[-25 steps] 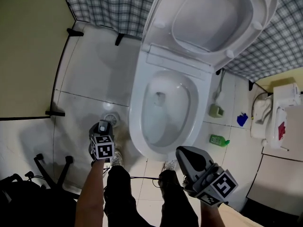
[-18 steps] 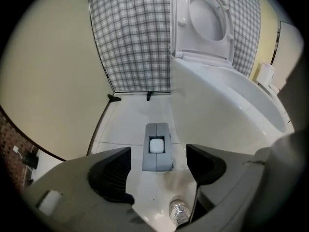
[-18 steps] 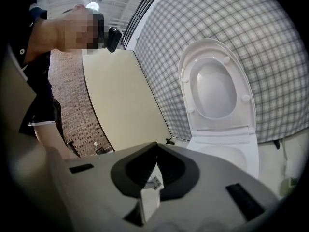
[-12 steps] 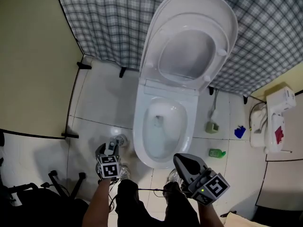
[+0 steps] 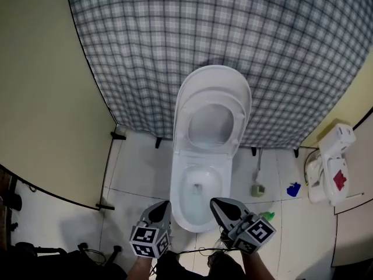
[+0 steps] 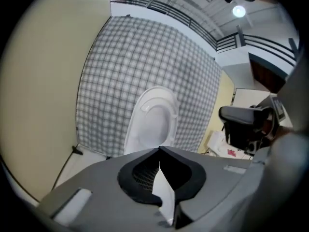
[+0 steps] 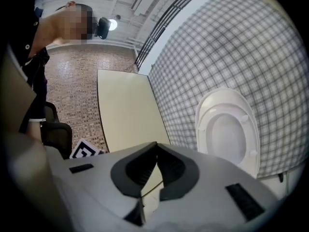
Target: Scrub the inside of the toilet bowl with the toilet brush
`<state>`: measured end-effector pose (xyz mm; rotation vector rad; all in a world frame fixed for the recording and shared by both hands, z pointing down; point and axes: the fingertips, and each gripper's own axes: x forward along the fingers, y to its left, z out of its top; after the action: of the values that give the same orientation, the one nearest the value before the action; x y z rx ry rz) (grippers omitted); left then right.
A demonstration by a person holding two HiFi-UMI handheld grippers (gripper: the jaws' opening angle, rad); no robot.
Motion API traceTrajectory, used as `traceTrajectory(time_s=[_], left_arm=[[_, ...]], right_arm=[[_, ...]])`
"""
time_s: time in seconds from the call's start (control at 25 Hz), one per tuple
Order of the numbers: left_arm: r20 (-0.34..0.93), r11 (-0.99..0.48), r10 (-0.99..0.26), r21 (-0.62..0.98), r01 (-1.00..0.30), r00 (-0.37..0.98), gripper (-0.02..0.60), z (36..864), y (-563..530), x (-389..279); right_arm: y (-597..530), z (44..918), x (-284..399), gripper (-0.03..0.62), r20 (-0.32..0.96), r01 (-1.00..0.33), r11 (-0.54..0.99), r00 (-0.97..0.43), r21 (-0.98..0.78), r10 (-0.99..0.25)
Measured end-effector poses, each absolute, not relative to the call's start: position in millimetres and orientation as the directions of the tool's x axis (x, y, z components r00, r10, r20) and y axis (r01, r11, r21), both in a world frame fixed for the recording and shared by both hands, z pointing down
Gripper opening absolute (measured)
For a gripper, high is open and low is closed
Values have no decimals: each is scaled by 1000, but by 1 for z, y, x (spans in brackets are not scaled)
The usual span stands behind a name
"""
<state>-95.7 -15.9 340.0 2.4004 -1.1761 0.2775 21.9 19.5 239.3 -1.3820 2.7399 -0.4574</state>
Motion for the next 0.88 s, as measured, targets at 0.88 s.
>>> traceTrajectory(time_s=[0.88], left_arm=[[201,-805,-545,147,-575,814,0,112,21,0]], right_arm=[[49,56,54,0,-74,-802,597,-594,-24,-801]])
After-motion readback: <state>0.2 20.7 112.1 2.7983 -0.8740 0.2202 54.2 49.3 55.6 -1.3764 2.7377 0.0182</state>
